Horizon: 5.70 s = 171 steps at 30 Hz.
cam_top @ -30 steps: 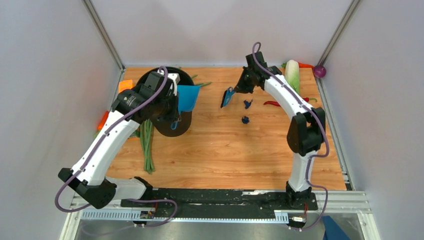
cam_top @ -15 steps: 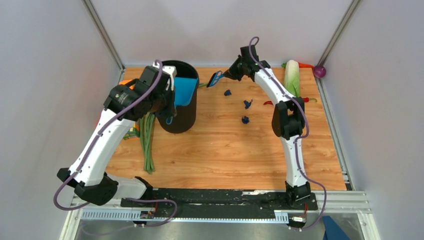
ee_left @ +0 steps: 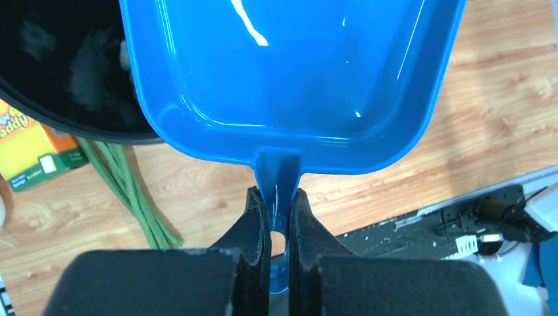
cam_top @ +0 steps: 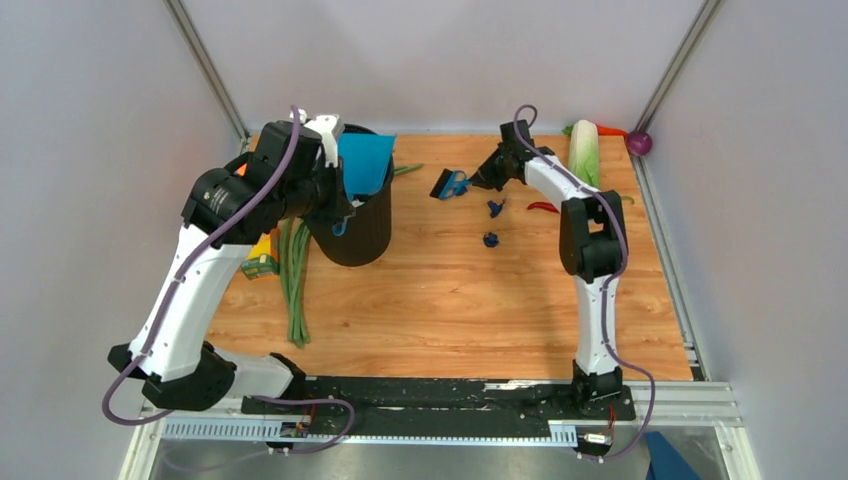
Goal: Sweep away the paper scraps from the table
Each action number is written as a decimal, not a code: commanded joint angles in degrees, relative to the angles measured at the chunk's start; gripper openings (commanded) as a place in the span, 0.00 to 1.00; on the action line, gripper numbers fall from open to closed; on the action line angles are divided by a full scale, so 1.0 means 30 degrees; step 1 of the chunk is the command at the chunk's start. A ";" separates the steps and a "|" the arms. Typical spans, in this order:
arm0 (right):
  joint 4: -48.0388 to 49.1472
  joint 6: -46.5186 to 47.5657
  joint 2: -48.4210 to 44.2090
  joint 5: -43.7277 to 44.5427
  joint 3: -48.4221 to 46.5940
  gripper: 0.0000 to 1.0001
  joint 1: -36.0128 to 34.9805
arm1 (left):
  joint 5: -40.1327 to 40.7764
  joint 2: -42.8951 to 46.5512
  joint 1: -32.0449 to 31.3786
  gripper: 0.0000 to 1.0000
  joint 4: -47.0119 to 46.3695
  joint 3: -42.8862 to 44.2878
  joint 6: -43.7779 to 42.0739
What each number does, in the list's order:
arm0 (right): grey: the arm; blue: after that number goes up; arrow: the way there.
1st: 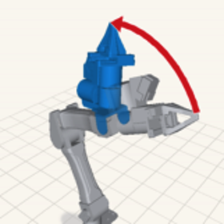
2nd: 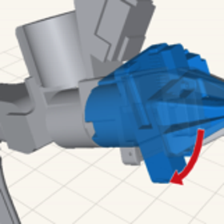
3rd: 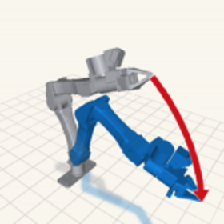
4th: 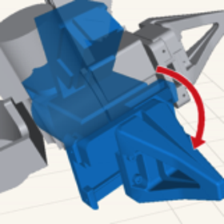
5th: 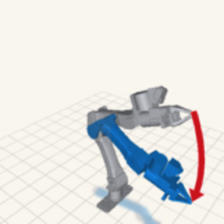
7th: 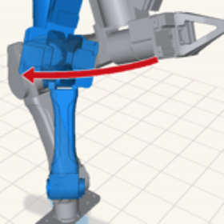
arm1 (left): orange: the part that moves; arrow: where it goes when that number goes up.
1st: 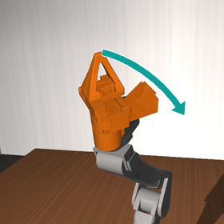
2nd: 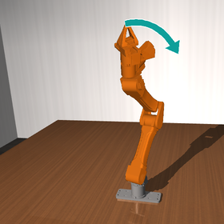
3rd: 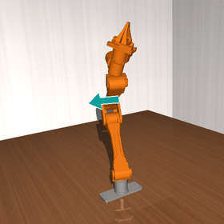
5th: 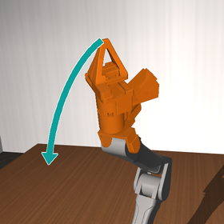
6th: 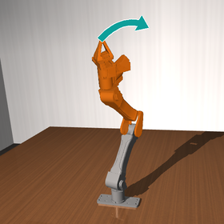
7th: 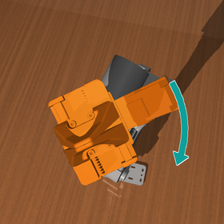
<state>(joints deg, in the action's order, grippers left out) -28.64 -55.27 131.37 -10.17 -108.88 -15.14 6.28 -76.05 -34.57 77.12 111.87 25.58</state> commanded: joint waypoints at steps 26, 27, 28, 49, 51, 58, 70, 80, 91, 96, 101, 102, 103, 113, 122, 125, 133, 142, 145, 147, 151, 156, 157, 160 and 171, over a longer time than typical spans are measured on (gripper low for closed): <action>-0.8347 0.6053 -2.1025 0.1047 1.7111 0.00 0.0123 | -0.0894 -0.0314 -0.5761 0.00 -0.2708 -0.7166 -0.0178; -0.8933 0.6435 -2.1259 0.1106 1.6553 0.00 0.0094 | -0.0864 -0.0314 -0.5850 0.00 -0.2796 -0.7435 -0.0236; -0.9490 0.6758 -2.1464 0.1541 1.5938 0.00 0.0094 | -0.0922 -0.0285 -0.6083 0.00 -0.3000 -0.8134 -0.0208; -1.1634 1.0422 -1.6785 1.0009 1.1480 0.00 -0.0109 | 0.0746 -0.3914 -0.9160 0.00 -0.6131 -1.2270 -0.2051; -1.1488 1.0890 -1.5875 1.0421 1.1246 0.00 -0.0286 | 0.1156 -0.4297 -0.9249 0.00 -0.6748 -1.2798 -0.2374; -0.9967 1.3175 -1.4495 0.9311 1.0542 0.00 -0.0871 | 0.2533 -0.6550 -0.9922 0.00 -0.6753 -1.2449 -0.3692; -0.9408 1.3587 -1.2473 0.8285 1.0307 0.00 -0.4120 | 0.2622 -0.9746 -1.0099 0.00 -0.7719 -1.1570 -0.5363; -0.9085 1.3617 -1.2355 0.7348 1.0600 0.00 -0.6290 | 0.2564 -1.0333 -1.0070 0.00 -0.7778 -1.1013 -0.5510; -0.8325 1.3149 -1.3291 0.3716 1.1098 0.00 -0.7552 | 0.2856 -1.0773 -1.0070 0.00 -0.7807 -1.0602 -0.5627; -0.7767 1.3002 -1.3585 0.1812 1.1508 0.00 -0.7552 | 0.2710 -1.1006 -1.0099 0.00 -0.7807 -1.0573 -0.5744; -0.7007 1.3002 -1.4228 0.0289 1.1801 0.00 -0.7552 | 0.2652 -1.1095 -1.0070 0.00 -0.7807 -1.0397 -0.5949; -0.6831 1.3031 -1.4375 -0.0091 1.1888 0.00 -0.7552 | 0.2651 -1.1095 -1.0070 0.00 -0.7836 -1.0339 -0.5979; -0.6684 1.3089 -1.4521 -0.0501 1.1976 0.00 -0.7552 | 0.2651 -1.1124 -1.0099 0.00 -0.7807 -1.0309 -0.6008; -0.5775 1.3178 -1.6104 -0.3286 1.3031 0.00 -0.7552 | 0.2769 -1.1212 -1.0099 0.00 -0.7807 -1.0163 -0.6301; -0.5072 1.2827 -1.7216 -0.5221 1.3852 0.00 -0.7552 | 0.3003 -1.1036 -1.0099 0.00 -0.7778 -0.9987 -0.6331; -0.5042 1.2680 -1.7393 -0.5485 1.3852 0.00 -0.7552 | 0.3090 -1.0803 -1.0099 0.00 -0.7836 -0.9928 -0.6272; -0.5392 1.2065 -1.7511 -0.6217 1.3121 0.00 -0.7552 | 0.3354 -1.0041 -1.0099 0.00 -0.7895 -0.9694 -0.6009; -0.6331 1.1830 -1.7570 -0.6042 1.1626 0.00 -0.7552 | 0.4233 -0.8724 -1.0099 0.00 -0.7660 -0.9518 -0.5804; -0.6477 1.1654 -1.7657 -0.6130 1.1538 0.00 -0.7552 | 0.4088 -0.8313 -1.0070 0.00 -0.7777 -0.9518 -0.5512; -0.6623 1.1567 -1.7745 -0.6042 1.1333 0.00 -0.7552 | 0.3941 -0.8050 -1.0099 0.00 -0.7865 -0.9459 -0.5365; -0.6683 1.1362 -1.8038 -0.5458 1.0807 0.00 -0.7523 | 0.3706 -0.7902 -1.0099 0.00 -0.8129 -1.0101 -0.5276; -0.6975 1.1303 -1.8155 -0.5103 1.0425 0.00 -0.7494 | 0.3560 -0.7844 -1.0099 0.00 -0.8743 -1.1480 -0.5013; -0.7034 1.1245 -1.8185 -0.5192 1.0337 0.00 -0.7494 | 0.3560 -0.7611 -1.0099 0.00 -0.9064 -1.1800 -0.4925; -0.7414 1.1215 -1.8331 -0.4755 1.0016 0.00 -0.7435 | 0.3501 -0.7345 -1.0099 0.00 -0.9652 -1.2330 -0.4574; -1.1073 1.1742 -1.9121 -0.2120 0.7819 0.00 -0.6323 | 0.3969 -0.6554 -1.0099 0.00 -0.9771 -1.2332 -0.4045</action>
<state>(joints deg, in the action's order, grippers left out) -55.94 -17.67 78.63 -12.78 -80.38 -33.67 16.73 -97.71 -65.28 50.26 74.13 12.25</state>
